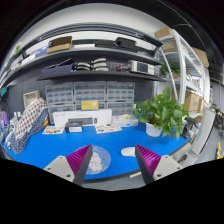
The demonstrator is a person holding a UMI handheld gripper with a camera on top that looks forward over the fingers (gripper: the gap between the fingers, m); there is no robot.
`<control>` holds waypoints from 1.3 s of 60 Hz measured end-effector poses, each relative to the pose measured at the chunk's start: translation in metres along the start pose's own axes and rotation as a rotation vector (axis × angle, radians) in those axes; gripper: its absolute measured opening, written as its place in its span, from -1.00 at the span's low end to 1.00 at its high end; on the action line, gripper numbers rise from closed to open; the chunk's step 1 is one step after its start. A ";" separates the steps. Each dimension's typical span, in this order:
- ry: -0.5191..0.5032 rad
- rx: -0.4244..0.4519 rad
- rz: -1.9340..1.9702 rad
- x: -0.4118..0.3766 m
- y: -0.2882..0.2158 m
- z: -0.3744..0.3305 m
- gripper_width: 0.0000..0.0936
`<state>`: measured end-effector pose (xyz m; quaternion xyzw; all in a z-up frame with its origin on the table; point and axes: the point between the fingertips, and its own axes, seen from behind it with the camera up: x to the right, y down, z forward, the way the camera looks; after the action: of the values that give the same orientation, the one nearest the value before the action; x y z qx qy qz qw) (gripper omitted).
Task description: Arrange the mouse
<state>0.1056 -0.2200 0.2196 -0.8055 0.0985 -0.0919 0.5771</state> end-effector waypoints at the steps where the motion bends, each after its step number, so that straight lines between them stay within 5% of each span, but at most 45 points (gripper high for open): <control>1: -0.002 -0.003 -0.004 0.000 0.001 0.000 0.87; 14: -0.148 -0.054 -0.046 -0.028 0.052 0.014 0.87; 35: -0.159 -0.201 -0.101 0.043 0.145 0.073 0.87; 78: -0.269 -0.299 -0.168 0.114 0.141 0.280 0.85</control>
<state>0.2816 -0.0391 0.0008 -0.8925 -0.0345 -0.0156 0.4494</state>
